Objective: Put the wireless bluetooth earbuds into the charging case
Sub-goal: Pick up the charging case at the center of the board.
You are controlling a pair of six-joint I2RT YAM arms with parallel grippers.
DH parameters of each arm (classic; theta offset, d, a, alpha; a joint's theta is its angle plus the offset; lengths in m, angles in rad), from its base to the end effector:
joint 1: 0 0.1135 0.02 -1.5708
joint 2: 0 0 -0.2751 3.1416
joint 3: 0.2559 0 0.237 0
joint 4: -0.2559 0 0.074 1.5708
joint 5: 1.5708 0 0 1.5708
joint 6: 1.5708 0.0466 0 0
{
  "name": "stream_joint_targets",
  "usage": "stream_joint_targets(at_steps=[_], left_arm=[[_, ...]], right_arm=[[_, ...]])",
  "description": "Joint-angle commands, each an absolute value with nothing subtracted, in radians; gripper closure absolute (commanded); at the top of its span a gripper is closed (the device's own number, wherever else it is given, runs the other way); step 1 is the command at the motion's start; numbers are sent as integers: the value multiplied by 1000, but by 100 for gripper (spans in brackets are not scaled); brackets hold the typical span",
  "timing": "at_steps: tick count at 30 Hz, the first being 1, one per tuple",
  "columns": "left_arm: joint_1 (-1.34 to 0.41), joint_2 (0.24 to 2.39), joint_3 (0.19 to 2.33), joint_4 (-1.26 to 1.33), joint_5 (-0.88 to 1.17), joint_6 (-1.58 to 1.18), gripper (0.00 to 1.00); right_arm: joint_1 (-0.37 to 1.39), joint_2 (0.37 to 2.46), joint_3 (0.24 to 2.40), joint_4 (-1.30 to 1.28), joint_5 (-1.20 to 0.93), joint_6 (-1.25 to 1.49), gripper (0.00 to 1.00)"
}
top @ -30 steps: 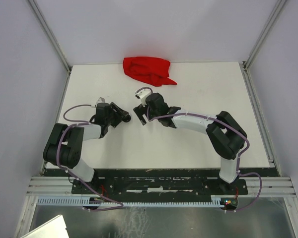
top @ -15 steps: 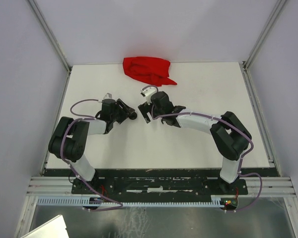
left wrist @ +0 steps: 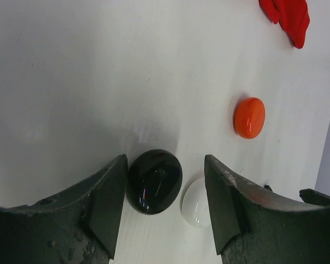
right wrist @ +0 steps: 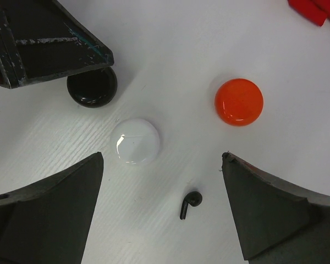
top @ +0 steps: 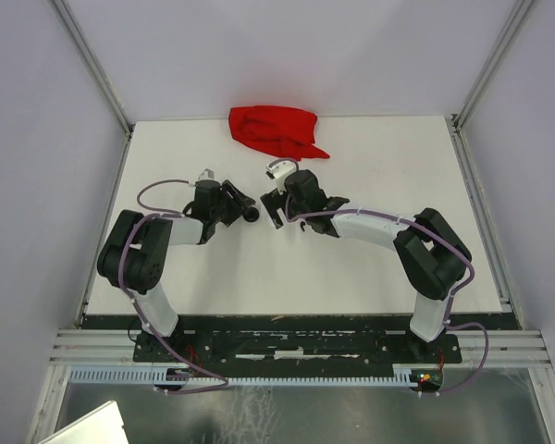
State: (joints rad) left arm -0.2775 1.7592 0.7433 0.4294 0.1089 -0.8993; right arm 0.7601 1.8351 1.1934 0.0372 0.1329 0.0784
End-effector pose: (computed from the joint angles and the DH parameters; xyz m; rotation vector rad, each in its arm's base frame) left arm 0.3290 -0.0990 0.1539 -0.6291 2.1740 -0.7758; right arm 0.3017 0.2782 0.2216 -0.6592 2.0870 0.3342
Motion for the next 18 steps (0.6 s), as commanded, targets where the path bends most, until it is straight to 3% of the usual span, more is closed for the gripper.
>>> stream_joint_targets(at_steps=[1,18], left_arm=[[-282,1781,792,487,118,-855,36],[-283,1792,837,489,96,-860,36]], right_arm=[[750,1778,1186,67,134,88,3],[743,1802,1210,38,0,35,3]])
